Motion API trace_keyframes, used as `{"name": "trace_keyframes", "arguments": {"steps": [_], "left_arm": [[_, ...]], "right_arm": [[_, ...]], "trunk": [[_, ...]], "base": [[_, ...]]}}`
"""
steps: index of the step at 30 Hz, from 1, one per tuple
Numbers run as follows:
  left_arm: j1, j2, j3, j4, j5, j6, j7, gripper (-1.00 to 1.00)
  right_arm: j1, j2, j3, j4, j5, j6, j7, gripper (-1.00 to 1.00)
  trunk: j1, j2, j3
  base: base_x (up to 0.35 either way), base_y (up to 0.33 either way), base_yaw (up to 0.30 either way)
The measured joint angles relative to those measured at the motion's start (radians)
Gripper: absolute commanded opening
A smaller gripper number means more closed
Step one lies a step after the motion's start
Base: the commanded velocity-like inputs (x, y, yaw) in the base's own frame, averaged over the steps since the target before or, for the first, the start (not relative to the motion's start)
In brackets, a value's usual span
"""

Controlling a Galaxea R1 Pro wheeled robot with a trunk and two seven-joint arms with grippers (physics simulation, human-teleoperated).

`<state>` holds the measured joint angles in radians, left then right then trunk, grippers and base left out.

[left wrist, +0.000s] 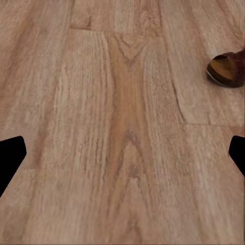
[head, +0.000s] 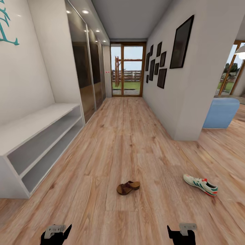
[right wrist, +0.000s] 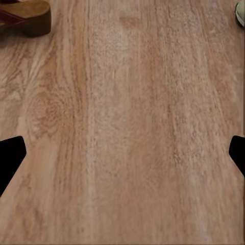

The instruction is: Pick up the two gym shoes and the two sandals from the corridor floor and place them onto the hallstand (shoe rack) in the corridor, making sure they are on the rack and not on the floor. Arrange them so the two gym shoes are next to each other and the two sandals are next to each other.

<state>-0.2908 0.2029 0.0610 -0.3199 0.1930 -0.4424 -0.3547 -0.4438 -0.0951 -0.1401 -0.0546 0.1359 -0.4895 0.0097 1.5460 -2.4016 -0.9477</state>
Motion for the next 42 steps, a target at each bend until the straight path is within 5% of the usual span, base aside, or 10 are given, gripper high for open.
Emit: {"name": "trace_keyframes", "arguments": {"steps": [42], "left_arm": [[0.000, 0.000, 0.000, 0.000, 0.000, 0.000, 0.000, 1.00]], "right_arm": [[0.001, -0.006, 0.000, -0.001, 0.000, -0.001, 0.001, 1.00]], "trunk": [[0.000, 0.000, 0.000]], "base": [[0.285, -0.171, 0.000]]}}
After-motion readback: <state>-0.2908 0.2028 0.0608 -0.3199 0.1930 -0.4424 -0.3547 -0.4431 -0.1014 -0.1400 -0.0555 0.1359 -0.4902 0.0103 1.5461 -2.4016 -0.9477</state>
